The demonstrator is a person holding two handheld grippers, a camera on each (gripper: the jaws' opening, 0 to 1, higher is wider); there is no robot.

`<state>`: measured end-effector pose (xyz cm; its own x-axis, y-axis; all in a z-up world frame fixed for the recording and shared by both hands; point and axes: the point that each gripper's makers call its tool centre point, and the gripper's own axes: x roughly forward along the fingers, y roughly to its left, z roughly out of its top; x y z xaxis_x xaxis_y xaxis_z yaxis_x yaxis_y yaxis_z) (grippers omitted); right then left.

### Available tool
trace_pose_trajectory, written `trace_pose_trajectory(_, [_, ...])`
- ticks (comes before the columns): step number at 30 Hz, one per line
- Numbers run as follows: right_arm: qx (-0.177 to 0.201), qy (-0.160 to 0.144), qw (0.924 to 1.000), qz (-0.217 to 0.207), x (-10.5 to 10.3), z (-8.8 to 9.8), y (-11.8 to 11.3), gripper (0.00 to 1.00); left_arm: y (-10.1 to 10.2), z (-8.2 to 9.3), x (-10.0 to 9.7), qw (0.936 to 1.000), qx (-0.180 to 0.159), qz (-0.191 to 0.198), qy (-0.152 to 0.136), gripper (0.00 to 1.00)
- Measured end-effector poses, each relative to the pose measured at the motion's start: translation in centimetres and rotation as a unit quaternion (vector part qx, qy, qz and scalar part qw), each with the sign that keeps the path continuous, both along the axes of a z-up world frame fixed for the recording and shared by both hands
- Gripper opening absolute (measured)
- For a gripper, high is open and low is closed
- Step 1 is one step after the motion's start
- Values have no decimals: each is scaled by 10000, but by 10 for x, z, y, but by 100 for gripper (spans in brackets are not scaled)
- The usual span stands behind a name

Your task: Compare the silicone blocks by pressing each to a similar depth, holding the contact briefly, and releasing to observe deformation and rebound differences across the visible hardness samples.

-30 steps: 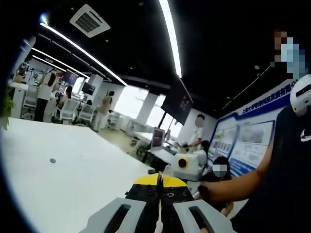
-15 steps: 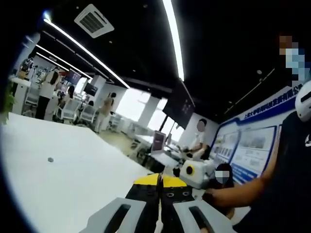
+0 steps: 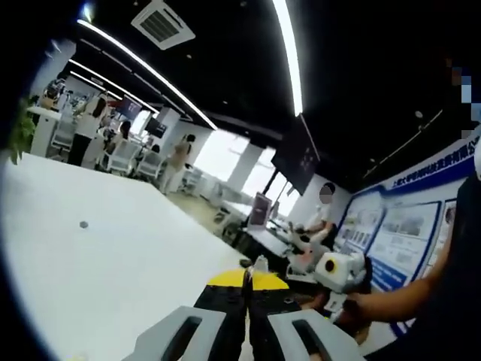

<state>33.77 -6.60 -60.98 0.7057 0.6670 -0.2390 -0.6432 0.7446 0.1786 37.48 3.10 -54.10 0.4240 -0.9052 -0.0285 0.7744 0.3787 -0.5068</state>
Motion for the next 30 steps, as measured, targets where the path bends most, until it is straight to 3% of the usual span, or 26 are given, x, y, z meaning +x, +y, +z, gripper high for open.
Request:
trace_pose_trajectory(16, [-39, 329, 9992, -217, -12, -25, -12, 96, -14, -62, 2, 9974, -18, 205, 687, 0])
trace_pose_trajectory(21, [-117, 321, 9990, -287, -14, -36, -16, 96, -16, -90, 1, 9921, -41, 201, 1239, 0])
trace_pose_trajectory(26, [-137, 422, 9986, -290, -18, -43, -15, 96, -21, -109, 1, 9901, 59, 145, 1395, 0])
trace_pose_trajectory(30, [-128, 478, 9983, -296, -18, -44, -15, 96, -21, -117, 6, 9835, -186, 265, 1780, 0])
